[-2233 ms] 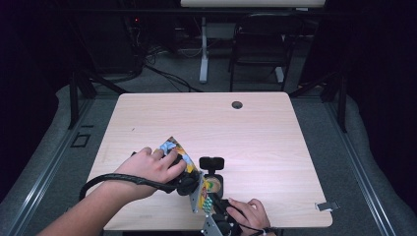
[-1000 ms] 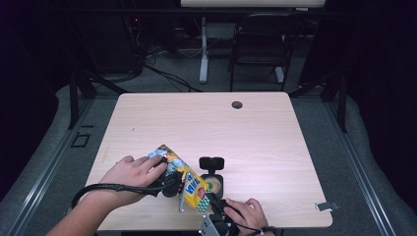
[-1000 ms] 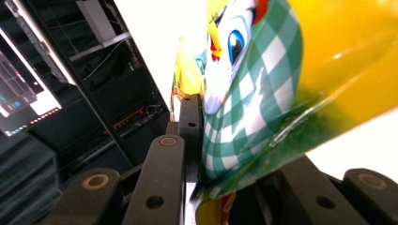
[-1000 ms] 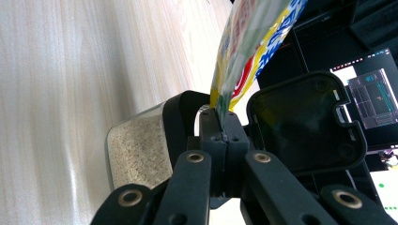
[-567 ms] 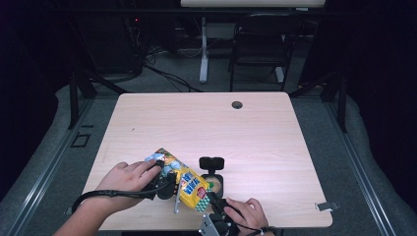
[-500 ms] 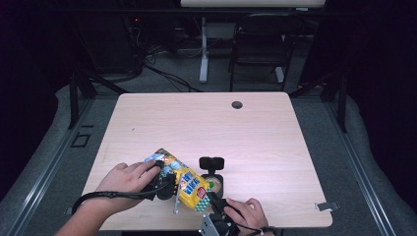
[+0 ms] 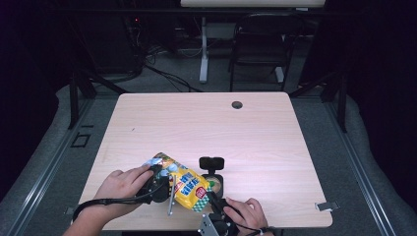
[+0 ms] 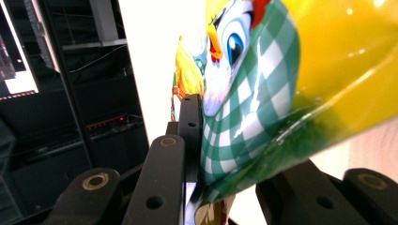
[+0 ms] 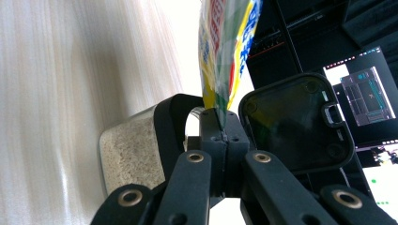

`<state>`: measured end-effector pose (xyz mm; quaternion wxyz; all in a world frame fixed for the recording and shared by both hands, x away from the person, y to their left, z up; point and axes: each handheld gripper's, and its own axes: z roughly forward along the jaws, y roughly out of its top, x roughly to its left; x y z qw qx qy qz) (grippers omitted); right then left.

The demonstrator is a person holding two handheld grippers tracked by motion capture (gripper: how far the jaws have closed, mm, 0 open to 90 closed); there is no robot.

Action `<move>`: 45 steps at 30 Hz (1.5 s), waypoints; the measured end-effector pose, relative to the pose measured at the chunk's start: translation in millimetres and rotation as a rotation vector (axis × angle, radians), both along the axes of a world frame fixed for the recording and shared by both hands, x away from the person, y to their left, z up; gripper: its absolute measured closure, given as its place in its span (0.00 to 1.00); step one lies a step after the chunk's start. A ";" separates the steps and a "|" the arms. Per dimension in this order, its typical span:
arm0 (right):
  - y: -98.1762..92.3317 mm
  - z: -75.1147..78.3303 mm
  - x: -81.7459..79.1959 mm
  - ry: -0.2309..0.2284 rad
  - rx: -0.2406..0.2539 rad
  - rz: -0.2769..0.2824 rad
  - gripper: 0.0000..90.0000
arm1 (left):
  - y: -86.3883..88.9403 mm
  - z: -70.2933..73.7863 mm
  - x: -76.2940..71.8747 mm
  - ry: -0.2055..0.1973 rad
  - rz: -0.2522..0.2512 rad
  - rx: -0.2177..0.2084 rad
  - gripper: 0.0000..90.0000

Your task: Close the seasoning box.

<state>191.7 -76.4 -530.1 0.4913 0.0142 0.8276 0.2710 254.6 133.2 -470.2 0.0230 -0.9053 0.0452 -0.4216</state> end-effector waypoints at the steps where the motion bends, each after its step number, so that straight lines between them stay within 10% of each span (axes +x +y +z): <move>1: 0.2 0.5 -0.7 -0.002 -0.004 -0.002 1.00 | 1.7 -1.8 -0.7 -0.006 0.001 -0.014 0.86; 45: -2.8 3.3 0.8 -0.033 0.055 0.010 0.92 | 35.2 -50.5 -1.6 0.107 0.091 -0.399 0.87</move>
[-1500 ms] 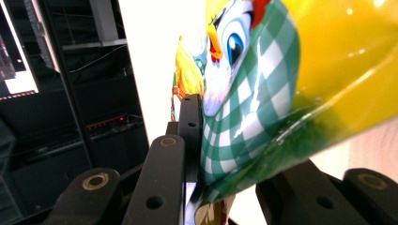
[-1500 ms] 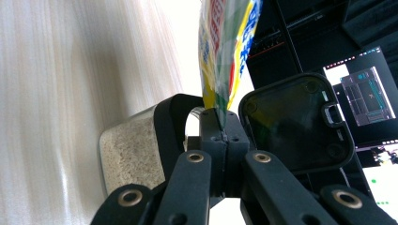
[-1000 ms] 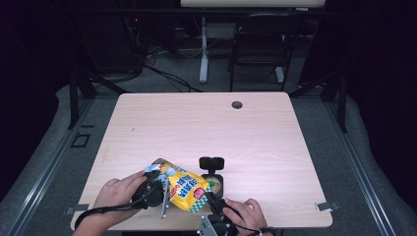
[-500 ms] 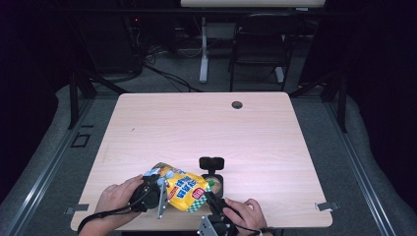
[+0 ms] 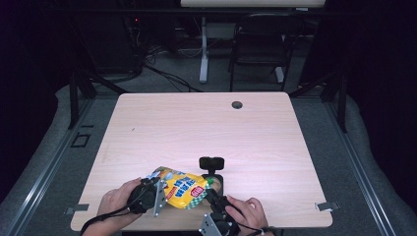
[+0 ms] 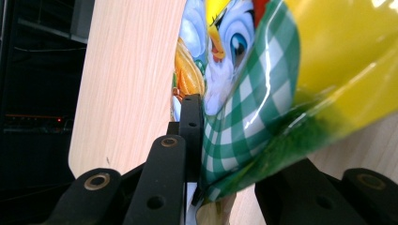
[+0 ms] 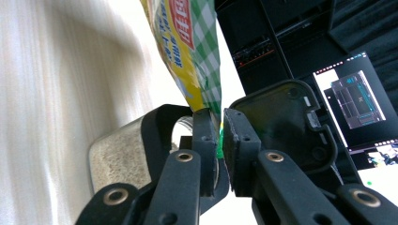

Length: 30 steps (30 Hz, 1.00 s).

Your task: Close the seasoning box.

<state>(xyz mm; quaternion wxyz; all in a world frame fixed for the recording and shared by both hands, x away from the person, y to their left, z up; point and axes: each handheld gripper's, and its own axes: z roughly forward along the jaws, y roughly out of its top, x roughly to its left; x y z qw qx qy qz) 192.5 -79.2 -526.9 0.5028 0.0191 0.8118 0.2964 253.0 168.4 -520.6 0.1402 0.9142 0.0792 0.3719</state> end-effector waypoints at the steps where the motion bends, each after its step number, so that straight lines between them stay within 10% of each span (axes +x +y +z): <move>1: -0.7 1.1 0.0 -0.003 -0.003 -0.005 0.90 | 0.2 -0.7 0.0 0.000 0.002 -0.007 0.87; 13: -4.8 5.2 0.1 -0.035 0.030 -0.024 0.84 | 5.2 -4.7 3.0 0.042 0.021 -0.074 0.87; 30: -11.5 8.7 3.4 -0.040 0.102 -0.044 0.77 | 29.1 -3.0 14.2 0.141 0.062 -0.294 0.87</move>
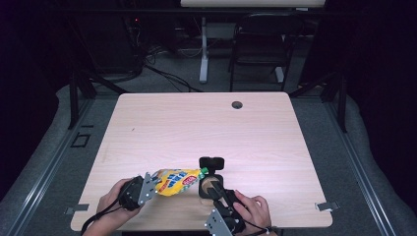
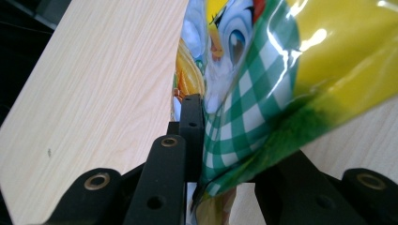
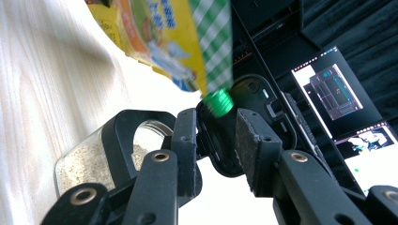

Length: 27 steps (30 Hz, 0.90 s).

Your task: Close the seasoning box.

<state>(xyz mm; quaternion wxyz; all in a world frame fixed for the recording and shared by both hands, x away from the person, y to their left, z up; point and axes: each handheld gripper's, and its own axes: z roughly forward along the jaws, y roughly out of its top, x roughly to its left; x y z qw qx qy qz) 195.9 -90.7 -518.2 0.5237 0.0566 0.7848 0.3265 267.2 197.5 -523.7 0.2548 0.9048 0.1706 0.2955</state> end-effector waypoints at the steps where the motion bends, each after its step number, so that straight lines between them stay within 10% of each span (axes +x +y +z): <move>1: -0.2 -0.3 0.5 -0.002 0.002 0.003 0.77 | 1.7 1.1 0.8 0.005 0.002 -0.007 0.87; 27: -0.3 -3.2 3.4 0.026 0.015 0.000 0.77 | 29.8 4.5 14.0 0.101 0.042 -0.275 0.87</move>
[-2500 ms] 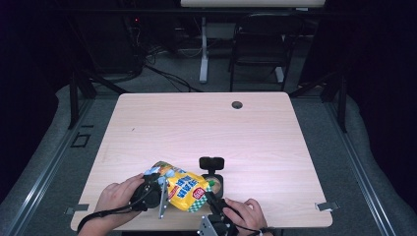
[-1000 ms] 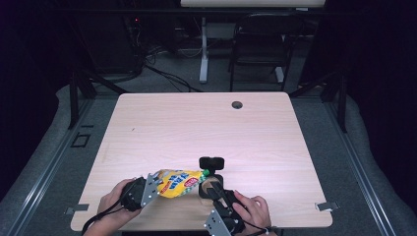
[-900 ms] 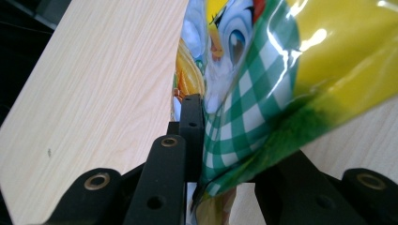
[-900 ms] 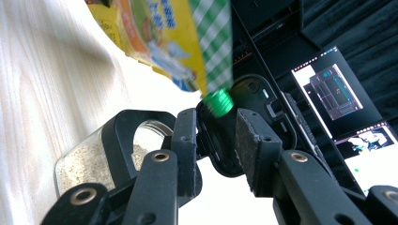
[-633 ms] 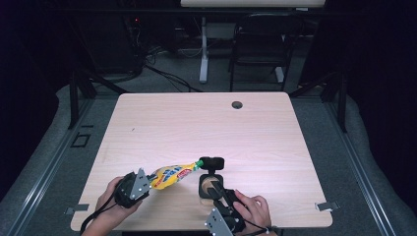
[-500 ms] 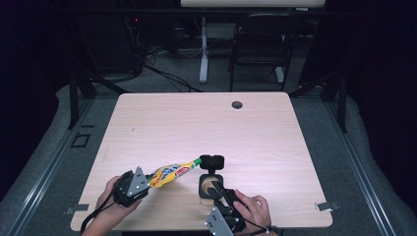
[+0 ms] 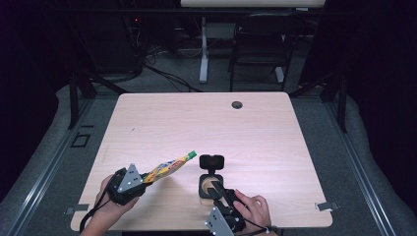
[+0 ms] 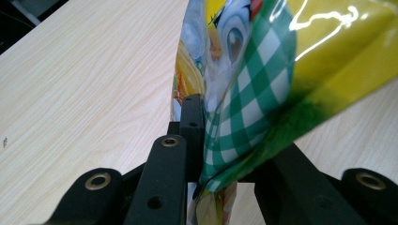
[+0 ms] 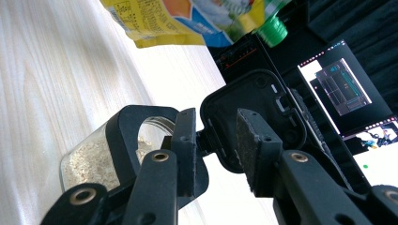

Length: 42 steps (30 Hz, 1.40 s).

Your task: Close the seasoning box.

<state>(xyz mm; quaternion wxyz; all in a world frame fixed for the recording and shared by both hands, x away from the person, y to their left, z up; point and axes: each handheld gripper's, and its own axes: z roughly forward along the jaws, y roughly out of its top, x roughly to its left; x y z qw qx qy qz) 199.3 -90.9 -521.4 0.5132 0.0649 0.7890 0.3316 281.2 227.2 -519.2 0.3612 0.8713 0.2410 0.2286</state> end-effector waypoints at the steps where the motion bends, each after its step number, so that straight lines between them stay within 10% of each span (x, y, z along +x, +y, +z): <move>1: 0.0 -0.1 -0.2 0.003 0.001 -0.001 0.77 | 0.8 -0.6 0.5 0.004 0.004 -0.013 0.87; 20: 0.2 -1.6 0.8 0.025 -0.008 -0.002 0.77 | 26.0 -16.8 24.5 0.138 0.119 -0.272 0.87; 42: 1.8 -3.8 1.2 0.038 -0.015 0.005 0.76 | 25.1 -33.7 38.6 0.216 0.135 -0.294 0.87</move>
